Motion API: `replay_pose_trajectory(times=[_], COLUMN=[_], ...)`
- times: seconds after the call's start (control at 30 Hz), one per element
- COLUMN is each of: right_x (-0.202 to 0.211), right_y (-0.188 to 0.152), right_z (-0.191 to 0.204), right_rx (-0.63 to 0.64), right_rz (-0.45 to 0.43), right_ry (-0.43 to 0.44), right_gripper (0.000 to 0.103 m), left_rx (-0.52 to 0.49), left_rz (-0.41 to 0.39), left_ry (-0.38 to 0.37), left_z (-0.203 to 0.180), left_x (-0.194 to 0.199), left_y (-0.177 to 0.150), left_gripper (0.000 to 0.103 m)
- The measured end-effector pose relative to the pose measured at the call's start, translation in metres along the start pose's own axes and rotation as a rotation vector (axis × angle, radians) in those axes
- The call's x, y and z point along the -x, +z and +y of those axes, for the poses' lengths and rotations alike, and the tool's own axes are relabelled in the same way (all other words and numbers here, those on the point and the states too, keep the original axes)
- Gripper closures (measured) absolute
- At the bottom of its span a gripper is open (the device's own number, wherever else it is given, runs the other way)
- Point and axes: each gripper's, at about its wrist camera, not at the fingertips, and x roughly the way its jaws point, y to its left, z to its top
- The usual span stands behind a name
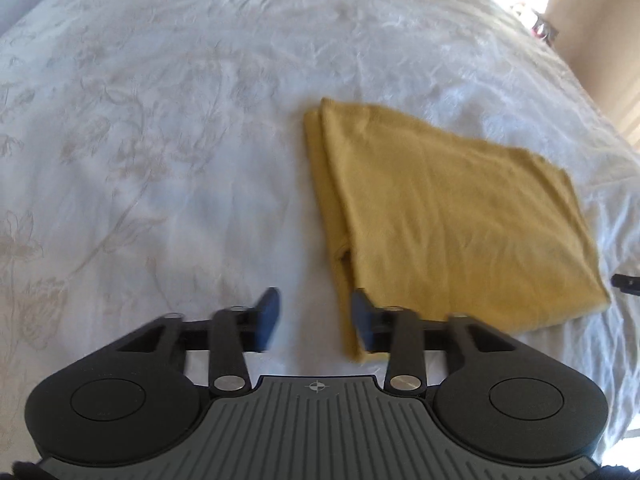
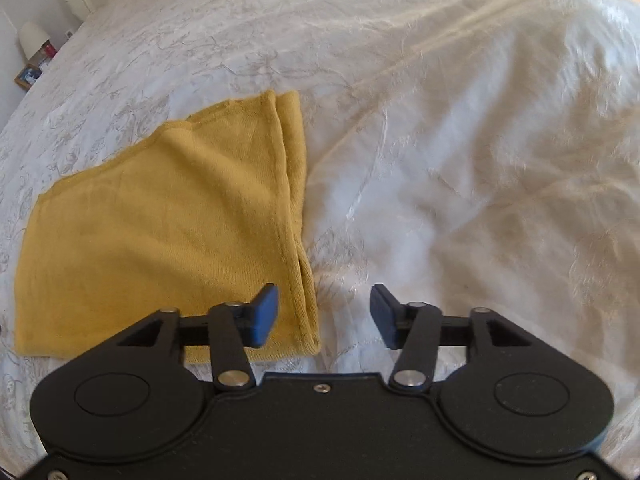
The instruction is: Fold small clothes
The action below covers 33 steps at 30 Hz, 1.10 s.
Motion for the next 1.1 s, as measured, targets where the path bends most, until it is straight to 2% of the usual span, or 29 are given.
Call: replay_pose_trajectory(times=[0.03, 0.1, 0.17, 0.2, 0.3, 0.43, 0.57, 0.6, 0.7, 0.77, 0.9, 0.93, 1.0, 1.1], right_x=[0.002, 0.002, -0.004, -0.008, -0.023, -0.036, -0.053, -0.059, -0.079, -0.093, -0.122, -0.128, -0.138, -0.136], right_y=[0.002, 0.007, 0.016, 0.02, 0.03, 0.04, 0.051, 0.054, 0.062, 0.072, 0.101, 0.109, 0.121, 0.124], right_z=[0.008, 0.026, 0.044, 0.052, 0.076, 0.097, 0.109, 0.11, 0.108, 0.097, 0.056, 0.043, 0.026, 0.02], right_rx=[0.03, 0.091, 0.147, 0.174, 0.253, 0.31, 0.367, 0.384, 0.438, 0.453, 0.368, 0.331, 0.288, 0.258], right_rz=[-0.024, -0.065, -0.09, -0.09, -0.077, -0.074, -0.064, -0.058, -0.046, -0.041, 0.0, 0.017, 0.067, 0.063], right_ry=[-0.001, -0.003, 0.013, 0.017, 0.033, 0.068, 0.085, 0.083, 0.056, 0.02, -0.064, -0.053, 0.026, 0.064], right_gripper=[0.037, 0.016, 0.009, 0.009, 0.001, 0.001, 0.001, 0.001, 0.001, 0.001, 0.001, 0.001, 0.001, 0.001], left_rx=[-0.004, -0.007, -0.015, -0.019, -0.032, -0.048, -0.019, -0.028, -0.108, -0.118, -0.097, -0.097, -0.098, -0.1], left_rz=[-0.026, -0.069, -0.102, -0.101, -0.033, 0.025, 0.145, 0.147, 0.141, 0.144, 0.151, 0.152, 0.149, 0.142], left_ry=[-0.019, -0.038, -0.034, -0.033, -0.027, -0.008, 0.062, 0.06, 0.064, 0.069, 0.069, 0.07, 0.073, 0.075], left_z=[-0.008, -0.027, -0.047, -0.056, -0.077, -0.085, -0.071, -0.069, -0.072, -0.072, -0.069, -0.069, -0.069, -0.072], left_x=[0.003, 0.002, -0.007, -0.015, -0.044, -0.073, -0.1, -0.103, -0.104, -0.104, -0.102, -0.102, -0.101, -0.106], left_y=[0.004, 0.012, 0.02, 0.026, 0.034, 0.029, 0.013, 0.009, 0.001, 0.0, 0.002, 0.002, 0.0, 0.001], left_gripper=[0.017, 0.013, 0.011, 0.006, 0.006, 0.006, 0.005, 0.001, 0.0, 0.0, 0.0, 0.0, 0.0, 0.0])
